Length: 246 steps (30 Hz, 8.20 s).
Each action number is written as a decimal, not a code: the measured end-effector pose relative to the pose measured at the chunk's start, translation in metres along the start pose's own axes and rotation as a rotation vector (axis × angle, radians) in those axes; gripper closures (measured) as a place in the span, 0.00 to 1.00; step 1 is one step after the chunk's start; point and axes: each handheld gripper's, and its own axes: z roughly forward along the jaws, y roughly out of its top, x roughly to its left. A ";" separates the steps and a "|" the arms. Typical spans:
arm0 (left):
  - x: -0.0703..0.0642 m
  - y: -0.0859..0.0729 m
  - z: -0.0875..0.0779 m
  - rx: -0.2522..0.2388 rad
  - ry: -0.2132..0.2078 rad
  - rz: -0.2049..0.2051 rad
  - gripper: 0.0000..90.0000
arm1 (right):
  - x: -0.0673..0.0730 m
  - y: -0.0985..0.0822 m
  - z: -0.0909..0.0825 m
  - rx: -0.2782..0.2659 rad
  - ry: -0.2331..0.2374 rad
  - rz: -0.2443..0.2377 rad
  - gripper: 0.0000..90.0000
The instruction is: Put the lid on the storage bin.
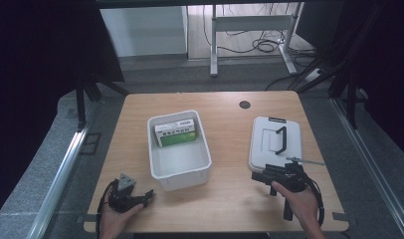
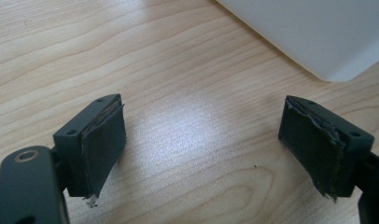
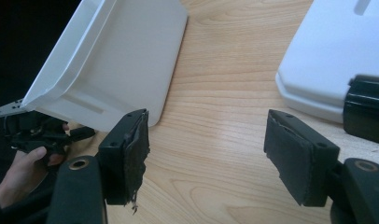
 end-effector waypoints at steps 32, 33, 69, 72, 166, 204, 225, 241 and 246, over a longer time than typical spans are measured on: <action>-0.001 -0.002 -0.001 0.001 0.002 0.000 0.17 | 0.002 0.004 0.001 0.031 -0.023 -0.045 0.37; -0.001 -0.002 -0.001 0.001 0.002 0.000 0.17 | 0.002 0.005 0.000 0.029 -0.022 -0.050 0.37; -0.001 -0.001 -0.001 0.001 0.000 0.001 0.16 | 0.008 0.073 -0.037 -0.024 -0.094 -0.057 0.40; -0.001 -0.001 -0.001 0.001 0.000 0.001 0.16 | 0.003 0.078 -0.037 -0.027 -0.106 -0.045 0.40; 0.000 -0.001 -0.001 0.002 0.000 0.000 0.16 | -0.093 0.153 0.025 0.272 -0.477 0.304 0.93; 0.000 -0.001 -0.001 0.001 0.000 -0.001 0.16 | -0.037 0.164 -0.024 0.173 -0.377 0.298 0.94; 0.000 -0.001 -0.001 0.000 0.001 -0.001 0.16 | -0.009 0.164 -0.042 0.145 -0.302 0.263 0.94; -0.001 -0.001 -0.001 0.001 0.002 -0.001 0.16 | 0.008 0.161 -0.049 0.143 -0.250 0.243 0.94; -0.001 -0.001 -0.001 -0.001 0.002 -0.003 0.16 | 0.013 0.160 -0.049 0.144 -0.235 0.228 0.94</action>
